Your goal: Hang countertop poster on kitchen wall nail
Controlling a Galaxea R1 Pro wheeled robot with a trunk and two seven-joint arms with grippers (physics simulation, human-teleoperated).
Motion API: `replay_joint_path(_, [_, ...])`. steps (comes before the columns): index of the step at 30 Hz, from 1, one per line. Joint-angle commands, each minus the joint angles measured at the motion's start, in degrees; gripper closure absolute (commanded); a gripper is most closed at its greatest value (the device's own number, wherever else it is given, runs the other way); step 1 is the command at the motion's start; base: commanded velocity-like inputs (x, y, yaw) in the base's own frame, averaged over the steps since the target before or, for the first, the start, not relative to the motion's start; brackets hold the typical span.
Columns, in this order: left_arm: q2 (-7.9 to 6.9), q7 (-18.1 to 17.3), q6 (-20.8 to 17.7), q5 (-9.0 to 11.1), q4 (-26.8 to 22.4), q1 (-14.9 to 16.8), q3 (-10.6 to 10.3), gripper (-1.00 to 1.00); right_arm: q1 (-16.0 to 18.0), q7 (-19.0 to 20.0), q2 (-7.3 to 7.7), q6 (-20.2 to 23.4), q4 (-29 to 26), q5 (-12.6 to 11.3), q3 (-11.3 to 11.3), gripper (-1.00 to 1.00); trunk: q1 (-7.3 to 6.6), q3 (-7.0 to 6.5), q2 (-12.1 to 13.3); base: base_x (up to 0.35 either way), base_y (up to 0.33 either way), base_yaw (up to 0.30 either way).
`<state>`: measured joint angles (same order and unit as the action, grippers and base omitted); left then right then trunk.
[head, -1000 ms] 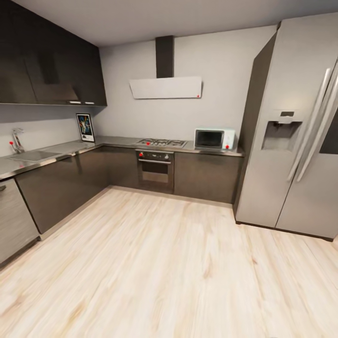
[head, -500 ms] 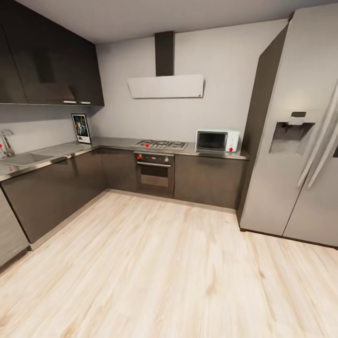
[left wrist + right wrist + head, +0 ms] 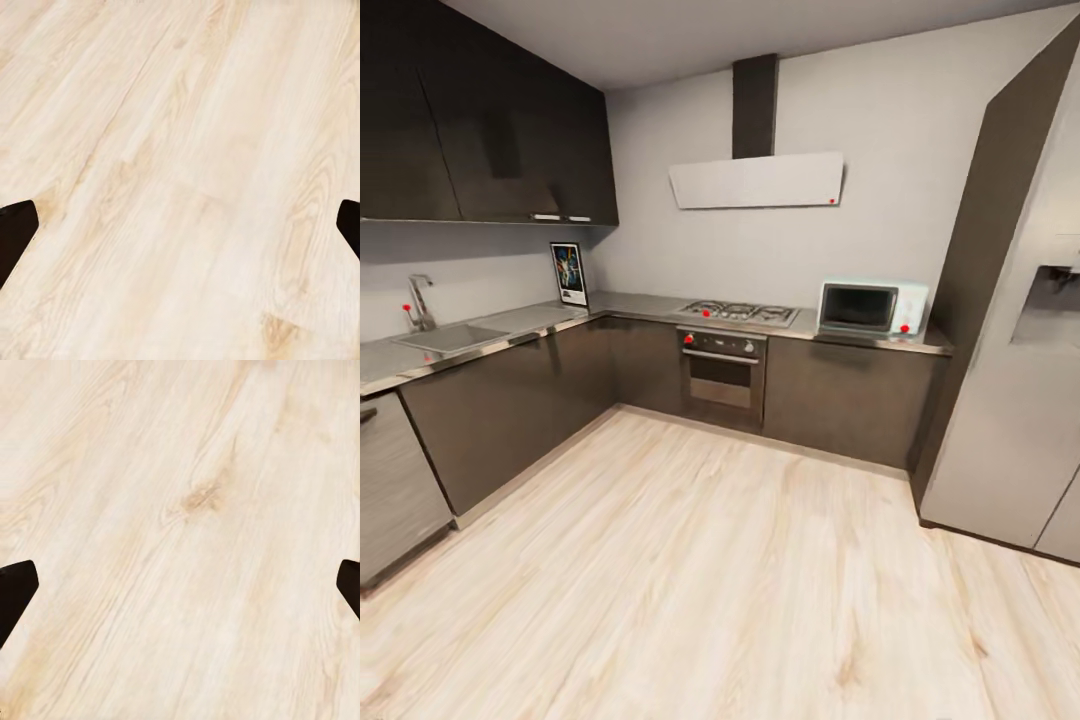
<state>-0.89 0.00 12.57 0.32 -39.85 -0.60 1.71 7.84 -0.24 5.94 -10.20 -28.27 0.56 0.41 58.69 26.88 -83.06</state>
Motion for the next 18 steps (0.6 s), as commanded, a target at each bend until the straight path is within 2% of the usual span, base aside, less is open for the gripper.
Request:
replay_joint_path(1, [0.01,0.00,0.09,0.03,-0.05,-0.01,0.02,-1.00,0.02,-0.02,0.00,-0.17,0.04,0.06,0.04,-1.00,0.04,0.05,-0.02,0.335,0.000,0.281])
replay_joint_path(7, [0.01,0.00,0.09,0.03,-0.05,-0.01,0.00,-1.00,0.05,-0.02,-0.01,-0.17,0.01,0.06,0.03,-1.00,0.04,0.05,-0.02,0.335,0.000,0.275])
replay_joint_path(18, [-0.04,0.00,0.09,0.03,-0.05,-0.01,0.04,-1.00,0.04,-0.02,0.02,-0.17,0.06,0.11,0.10,-1.00,0.04,0.05,-0.02,0.335,0.000,0.034])
